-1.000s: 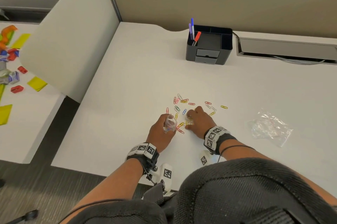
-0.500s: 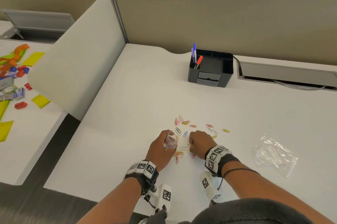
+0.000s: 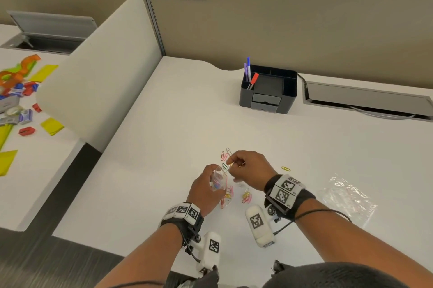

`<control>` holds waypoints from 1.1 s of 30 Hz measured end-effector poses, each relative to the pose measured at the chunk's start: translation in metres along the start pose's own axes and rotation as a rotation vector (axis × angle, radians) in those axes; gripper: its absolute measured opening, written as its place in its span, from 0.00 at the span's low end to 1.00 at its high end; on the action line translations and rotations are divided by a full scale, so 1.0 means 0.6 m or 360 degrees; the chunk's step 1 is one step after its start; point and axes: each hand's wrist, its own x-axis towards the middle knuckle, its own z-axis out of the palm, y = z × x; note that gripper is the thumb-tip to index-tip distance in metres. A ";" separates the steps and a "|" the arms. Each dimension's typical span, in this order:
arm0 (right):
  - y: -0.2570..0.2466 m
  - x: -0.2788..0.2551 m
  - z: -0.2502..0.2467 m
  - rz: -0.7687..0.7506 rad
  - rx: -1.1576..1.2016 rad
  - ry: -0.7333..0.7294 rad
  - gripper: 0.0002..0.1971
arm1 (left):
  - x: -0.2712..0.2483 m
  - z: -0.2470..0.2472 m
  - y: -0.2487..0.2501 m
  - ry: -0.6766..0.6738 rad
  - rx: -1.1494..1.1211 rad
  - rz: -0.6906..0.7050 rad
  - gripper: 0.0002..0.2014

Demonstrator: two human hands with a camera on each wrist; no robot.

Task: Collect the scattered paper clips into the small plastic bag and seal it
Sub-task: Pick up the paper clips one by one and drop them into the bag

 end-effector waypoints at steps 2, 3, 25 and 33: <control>-0.019 -0.002 0.004 -0.0119 -0.0222 -0.0014 0.08 | -0.002 0.003 0.008 0.0003 -0.0005 -0.0007 0.25; -0.026 -0.003 0.007 -0.0185 -0.0364 -0.0030 0.08 | -0.003 0.004 0.012 0.0004 0.0001 -0.0006 0.24; 0.089 0.006 0.108 -0.0200 -0.1337 -0.0366 0.29 | -0.038 -0.052 -0.033 0.0281 -0.0093 -0.0092 0.21; 0.095 0.021 0.100 -0.0155 -0.1194 -0.0296 0.11 | -0.032 -0.046 -0.035 0.0252 -0.0133 -0.0094 0.21</control>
